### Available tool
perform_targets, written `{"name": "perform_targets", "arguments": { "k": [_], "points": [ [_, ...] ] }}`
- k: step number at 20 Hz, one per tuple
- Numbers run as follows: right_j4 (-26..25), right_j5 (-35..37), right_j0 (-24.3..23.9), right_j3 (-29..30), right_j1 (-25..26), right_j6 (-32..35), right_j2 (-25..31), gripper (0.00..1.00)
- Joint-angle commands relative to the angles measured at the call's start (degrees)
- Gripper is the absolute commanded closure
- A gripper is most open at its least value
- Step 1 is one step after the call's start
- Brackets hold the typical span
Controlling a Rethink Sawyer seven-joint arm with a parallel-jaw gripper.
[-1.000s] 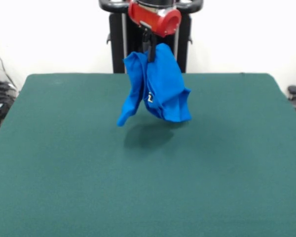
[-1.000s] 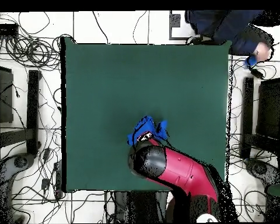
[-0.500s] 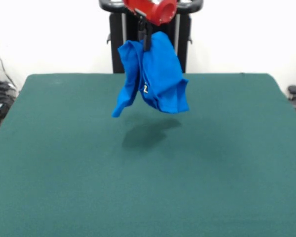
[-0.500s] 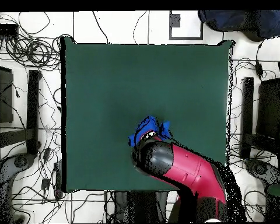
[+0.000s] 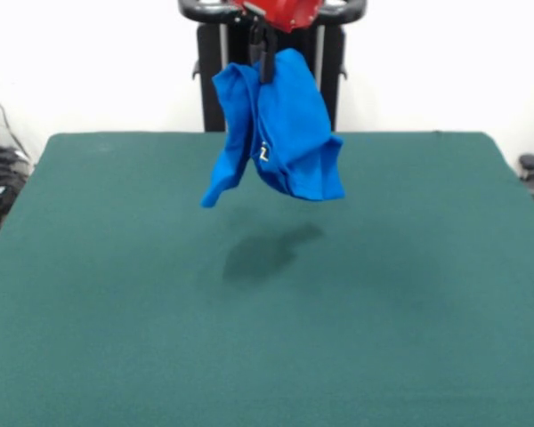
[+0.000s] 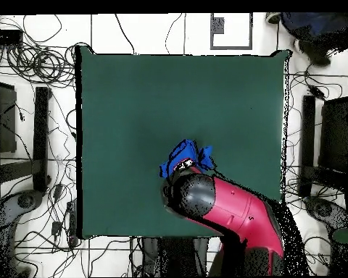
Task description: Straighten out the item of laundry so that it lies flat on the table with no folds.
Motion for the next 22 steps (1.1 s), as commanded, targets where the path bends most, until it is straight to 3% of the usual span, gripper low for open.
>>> {"name": "perform_targets", "arguments": {
  "k": [1, 13, 14, 22],
  "points": [
    [-1.5, -1.1, 1.2, -1.0, 4.8, 6.0, 3.0, 1.0],
    [-0.9, -4.0, -0.5, -1.0, 6.9, 5.1, 4.5, 1.0],
    [-0.9, -3.8, 0.0, -1.0, 7.0, 5.7, 4.0, 0.0],
    [-1.2, -1.4, 1.3, -1.6, 6.7, 6.2, 3.3, 0.0]
  ]
}}
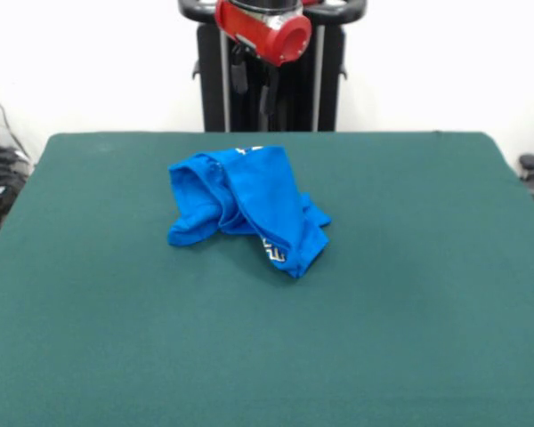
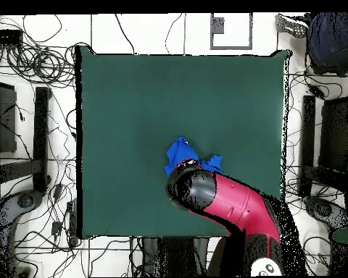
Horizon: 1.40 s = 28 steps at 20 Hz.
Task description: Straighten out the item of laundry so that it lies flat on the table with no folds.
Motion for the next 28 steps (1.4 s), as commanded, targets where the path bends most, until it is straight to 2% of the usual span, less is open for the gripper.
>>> {"name": "perform_targets", "arguments": {
  "k": [1, 10, 15, 17, 21, 23, 26, 28],
  "points": [
    [-0.7, -0.5, 2.1, -0.8, 2.3, 6.2, 3.5, 0.0],
    [-0.4, -1.5, 1.1, -1.3, 3.3, 5.6, 4.3, 0.0],
    [-0.6, -4.2, 0.9, -3.9, 7.3, 6.3, 4.4, 0.0],
    [-2.0, -4.6, -0.6, -5.7, 9.6, 2.7, 6.2, 0.0],
    [-7.0, -5.3, -5.8, -9.1, 13.4, -9.8, 12.9, 0.0],
    [-8.9, -4.9, -7.3, -11.4, 15.4, -12.3, 15.2, 0.0],
    [-8.3, -2.0, -6.6, -13.8, 17.2, -6.5, 14.3, 0.0],
    [-8.4, -2.4, -6.2, -13.3, 17.1, -3.1, 13.4, 0.0]
  ]
}}
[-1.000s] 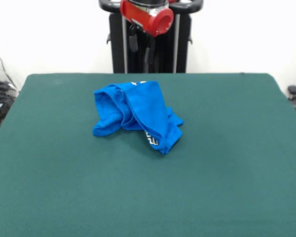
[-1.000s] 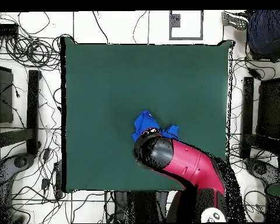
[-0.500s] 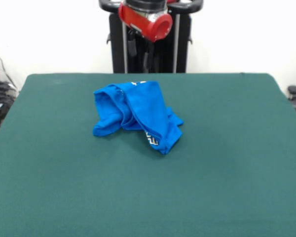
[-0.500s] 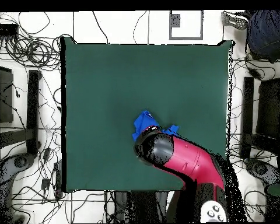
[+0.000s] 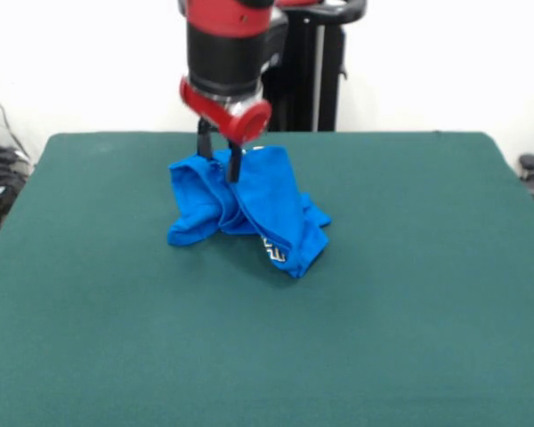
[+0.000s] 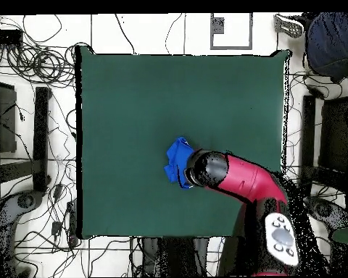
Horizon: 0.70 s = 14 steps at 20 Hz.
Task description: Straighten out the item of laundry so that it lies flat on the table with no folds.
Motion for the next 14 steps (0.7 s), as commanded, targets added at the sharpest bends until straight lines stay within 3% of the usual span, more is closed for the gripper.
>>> {"name": "perform_targets", "arguments": {
  "k": [1, 7, 14],
  "points": [
    [-2.7, -2.3, 0.6, -3.9, 5.1, -2.0, 8.2, 0.0],
    [-3.6, -10.7, -1.1, 0.3, 6.2, 1.5, 9.1, 0.0],
    [-2.6, -10.4, -3.1, 2.4, 6.0, 0.7, 11.9, 0.0]
  ]
}}
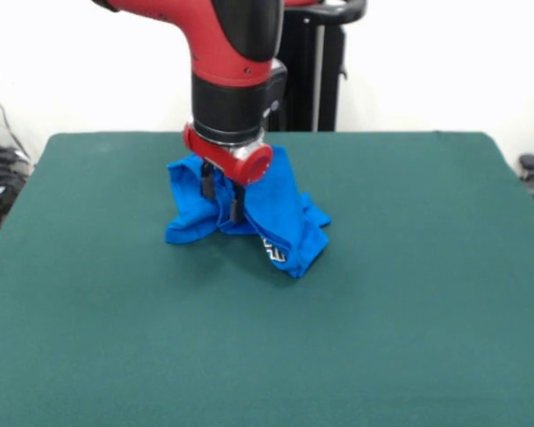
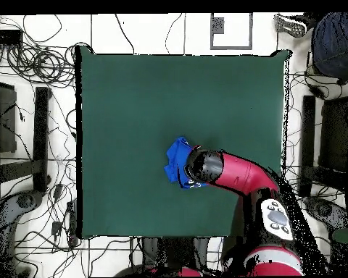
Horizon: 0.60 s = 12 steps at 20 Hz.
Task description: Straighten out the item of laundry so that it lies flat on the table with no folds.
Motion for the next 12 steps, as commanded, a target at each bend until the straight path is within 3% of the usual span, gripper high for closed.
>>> {"name": "perform_targets", "arguments": {
  "k": [1, 12],
  "points": [
    [-0.8, -2.2, -1.1, 3.6, 0.7, 0.9, 8.7, 0.0],
    [-1.0, -2.0, -0.9, 3.1, 1.3, 1.7, 8.3, 0.0]
  ]
}}
